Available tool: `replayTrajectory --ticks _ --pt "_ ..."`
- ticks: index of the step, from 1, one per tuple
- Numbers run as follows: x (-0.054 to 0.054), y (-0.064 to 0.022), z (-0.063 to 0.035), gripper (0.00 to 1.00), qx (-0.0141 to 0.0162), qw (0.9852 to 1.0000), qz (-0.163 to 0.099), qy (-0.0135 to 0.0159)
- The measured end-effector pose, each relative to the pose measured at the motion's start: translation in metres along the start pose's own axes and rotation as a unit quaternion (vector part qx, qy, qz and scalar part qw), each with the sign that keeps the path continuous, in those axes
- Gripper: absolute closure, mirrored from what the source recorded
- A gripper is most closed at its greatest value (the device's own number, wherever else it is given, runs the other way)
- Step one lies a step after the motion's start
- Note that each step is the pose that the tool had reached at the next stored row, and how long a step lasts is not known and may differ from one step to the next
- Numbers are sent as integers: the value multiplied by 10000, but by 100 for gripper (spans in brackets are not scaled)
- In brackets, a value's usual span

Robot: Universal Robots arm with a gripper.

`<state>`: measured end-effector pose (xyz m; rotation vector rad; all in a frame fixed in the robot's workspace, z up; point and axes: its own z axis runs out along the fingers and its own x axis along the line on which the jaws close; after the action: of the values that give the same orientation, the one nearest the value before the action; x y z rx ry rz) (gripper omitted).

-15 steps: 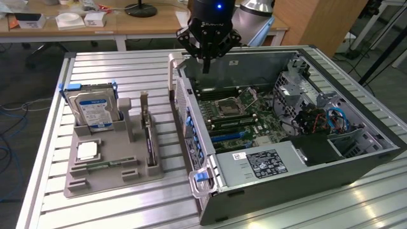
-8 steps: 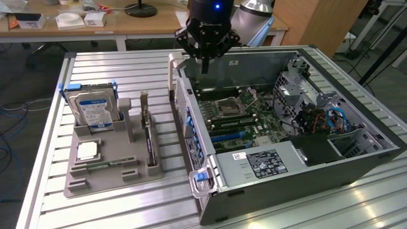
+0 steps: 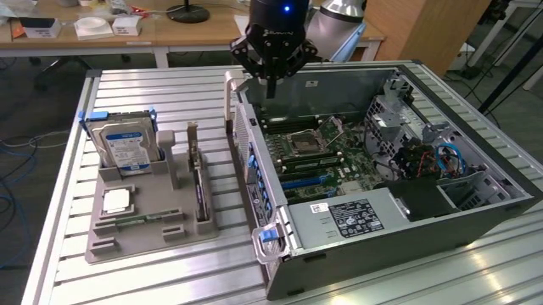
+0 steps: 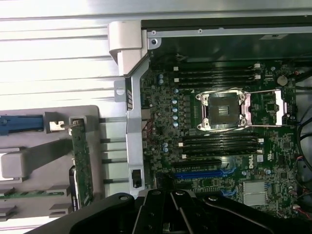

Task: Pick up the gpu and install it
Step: 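Reach for the gpu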

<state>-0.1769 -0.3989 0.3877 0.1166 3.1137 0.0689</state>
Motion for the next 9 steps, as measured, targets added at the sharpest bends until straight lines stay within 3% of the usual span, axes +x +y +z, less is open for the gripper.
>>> replayTrajectory --ticks 9 --pt "45 -3 1 90 0 10000 0 0"
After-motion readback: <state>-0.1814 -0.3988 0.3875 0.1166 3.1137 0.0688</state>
